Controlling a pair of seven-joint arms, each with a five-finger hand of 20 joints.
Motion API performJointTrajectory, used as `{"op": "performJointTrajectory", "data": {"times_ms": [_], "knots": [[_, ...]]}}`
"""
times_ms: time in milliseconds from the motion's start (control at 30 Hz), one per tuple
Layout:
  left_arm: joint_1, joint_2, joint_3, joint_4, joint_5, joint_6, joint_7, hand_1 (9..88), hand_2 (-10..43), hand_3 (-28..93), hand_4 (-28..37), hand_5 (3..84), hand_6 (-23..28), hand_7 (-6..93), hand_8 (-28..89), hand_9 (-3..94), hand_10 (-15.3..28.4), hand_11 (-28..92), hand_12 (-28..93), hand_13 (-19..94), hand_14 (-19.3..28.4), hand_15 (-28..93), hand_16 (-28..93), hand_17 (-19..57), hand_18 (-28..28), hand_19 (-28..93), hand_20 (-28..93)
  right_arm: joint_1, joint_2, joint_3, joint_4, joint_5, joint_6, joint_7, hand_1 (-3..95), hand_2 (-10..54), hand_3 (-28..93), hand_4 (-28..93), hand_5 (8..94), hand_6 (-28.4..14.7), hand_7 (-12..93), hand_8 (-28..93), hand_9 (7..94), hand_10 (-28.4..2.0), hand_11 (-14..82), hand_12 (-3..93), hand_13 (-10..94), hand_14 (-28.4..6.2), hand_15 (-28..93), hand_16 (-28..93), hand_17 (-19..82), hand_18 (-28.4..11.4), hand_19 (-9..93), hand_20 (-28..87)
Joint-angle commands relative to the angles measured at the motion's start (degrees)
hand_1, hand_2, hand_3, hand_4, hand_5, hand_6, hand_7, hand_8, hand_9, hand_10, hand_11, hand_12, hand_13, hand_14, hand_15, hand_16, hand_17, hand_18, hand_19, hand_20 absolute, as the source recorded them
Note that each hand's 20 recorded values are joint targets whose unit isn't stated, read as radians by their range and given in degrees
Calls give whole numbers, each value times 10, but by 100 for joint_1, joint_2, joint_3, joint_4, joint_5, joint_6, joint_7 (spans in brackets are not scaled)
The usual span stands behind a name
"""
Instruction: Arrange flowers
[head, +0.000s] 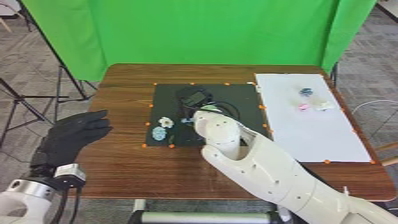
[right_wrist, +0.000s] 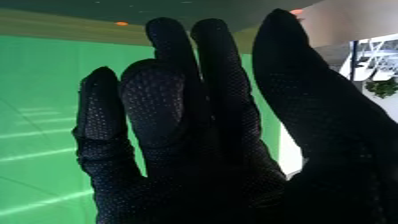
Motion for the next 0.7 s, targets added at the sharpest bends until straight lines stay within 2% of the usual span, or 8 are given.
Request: {"op": "performJointTrajectory", "data": {"times_ms": [33,100,267,300,367,400,500,700], "knots": [[530,-123,-156,-159,-24,112,129,276,35,832,-157,457,131,195,-106,406,226,366,108,280,284,642,-142,-88,227,586,108,172,206,315,-539,410,-690,-309,373,-95,841,-283,604,-40,194,-132,605,-162,226,164,638,-80,797,163,285,-222,901,166],[627,-127,-193,-187,-42,164,186,277,35,832,-158,457,130,196,-105,406,226,366,108,280,284,641,-142,-88,227,586,109,452,344,98,-570,837,-712,-258,363,-95,841,-283,580,-45,191,-129,588,-169,227,166,624,-84,801,158,273,-221,892,167],[866,-149,-269,-246,-75,242,322,277,35,832,-157,457,131,195,-106,406,226,365,108,280,284,642,-142,-88,228,586,109,777,779,-24,-411,1109,105,-1366,343,-95,856,-283,538,-48,198,-129,537,-165,227,168,559,-84,772,137,202,-206,775,151],[909,-144,-271,-255,-93,265,355,277,35,832,-157,457,131,195,-105,406,226,365,108,280,284,641,-142,-88,228,586,109,872,979,-250,-338,926,708,-1604,341,-94,857,-283,530,-46,201,-133,530,-160,225,166,548,-86,757,131,191,-205,744,148],[907,-140,-228,-257,-102,274,376,277,35,832,-157,458,131,194,-105,406,226,365,108,280,284,641,-142,-88,228,586,109,869,1160,-174,-305,826,741,-1941,334,-89,861,-283,520,-39,207,-136,520,-153,218,163,534,-86,728,123,178,-205,705,142],[902,-142,-218,-256,-90,262,369,277,35,832,-157,458,131,194,-105,406,226,365,109,280,284,641,-142,-88,228,586,109,248,1469,695,-997,575,317,-2273,331,-87,861,-283,512,-35,208,-139,516,-150,214,162,532,-87,713,120,172,-206,686,139],[954,-134,-206,-270,-93,287,419,276,35,832,-157,458,131,194,-105,406,226,365,109,280,284,642,-142,-88,228,586,108,160,1704,805,-972,635,653,-2400,326,-83,864,-283,502,-29,212,-142,515,-138,210,161,529,-86,684,119,169,-205,664,139],[936,-97,-169,-273,-98,297,434,276,35,832,-158,458,131,195,-105,406,226,365,109,280,284,641,-142,-88,227,586,109,82,2303,952,-1286,888,467,-1892,319,-71,862,-283,494,-26,211,-146,519,-135,208,160,529,-90,667,125,174,-205,663,152]]}}
